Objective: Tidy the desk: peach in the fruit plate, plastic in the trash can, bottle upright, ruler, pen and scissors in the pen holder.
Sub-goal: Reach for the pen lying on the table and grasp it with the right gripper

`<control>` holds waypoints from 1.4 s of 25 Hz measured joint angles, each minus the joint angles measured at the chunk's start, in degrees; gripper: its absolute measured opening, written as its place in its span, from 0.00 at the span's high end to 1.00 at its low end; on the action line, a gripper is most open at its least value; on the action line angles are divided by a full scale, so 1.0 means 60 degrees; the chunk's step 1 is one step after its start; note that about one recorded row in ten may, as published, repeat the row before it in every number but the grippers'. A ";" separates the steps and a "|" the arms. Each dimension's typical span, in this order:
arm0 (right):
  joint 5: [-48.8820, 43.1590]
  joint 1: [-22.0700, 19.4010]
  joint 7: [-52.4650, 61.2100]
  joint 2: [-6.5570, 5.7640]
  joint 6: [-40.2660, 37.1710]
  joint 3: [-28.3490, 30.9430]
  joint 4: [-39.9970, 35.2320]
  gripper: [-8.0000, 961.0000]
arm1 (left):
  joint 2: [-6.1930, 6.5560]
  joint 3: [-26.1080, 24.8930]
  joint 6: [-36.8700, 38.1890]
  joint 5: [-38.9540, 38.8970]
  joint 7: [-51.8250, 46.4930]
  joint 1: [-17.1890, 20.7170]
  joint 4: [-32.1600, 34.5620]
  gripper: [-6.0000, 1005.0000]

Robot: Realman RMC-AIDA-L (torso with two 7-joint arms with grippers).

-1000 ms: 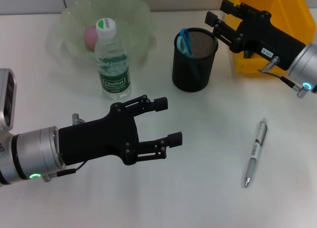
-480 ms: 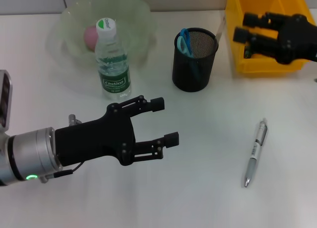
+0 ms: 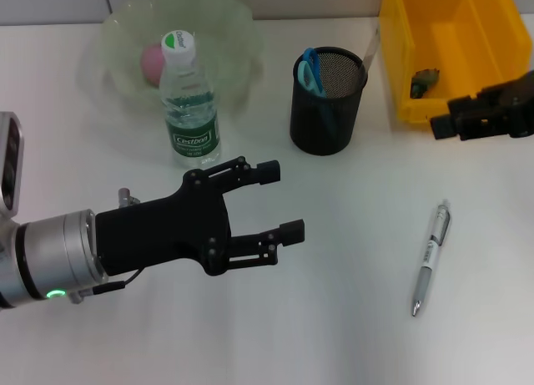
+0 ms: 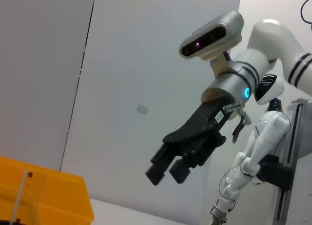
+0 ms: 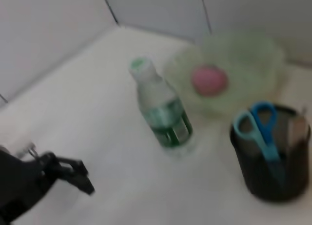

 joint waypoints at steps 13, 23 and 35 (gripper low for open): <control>-0.2689 0.0842 0.1845 0.0149 -0.1039 -0.0246 -0.0101 0.49 | 0.0000 -0.0027 -0.0017 0.0000 0.0000 -0.0118 0.0023 0.17; -0.2902 0.0706 0.2264 0.0175 -0.0548 -0.0156 0.0856 0.49 | 0.0000 0.0017 -0.0129 -0.0001 -0.0068 -0.0332 0.0002 0.17; -0.3280 0.0662 0.2282 0.0056 -0.0198 -0.0180 0.1727 0.49 | 0.0002 0.0042 -0.0271 0.0000 -0.0049 -0.0384 -0.0009 0.17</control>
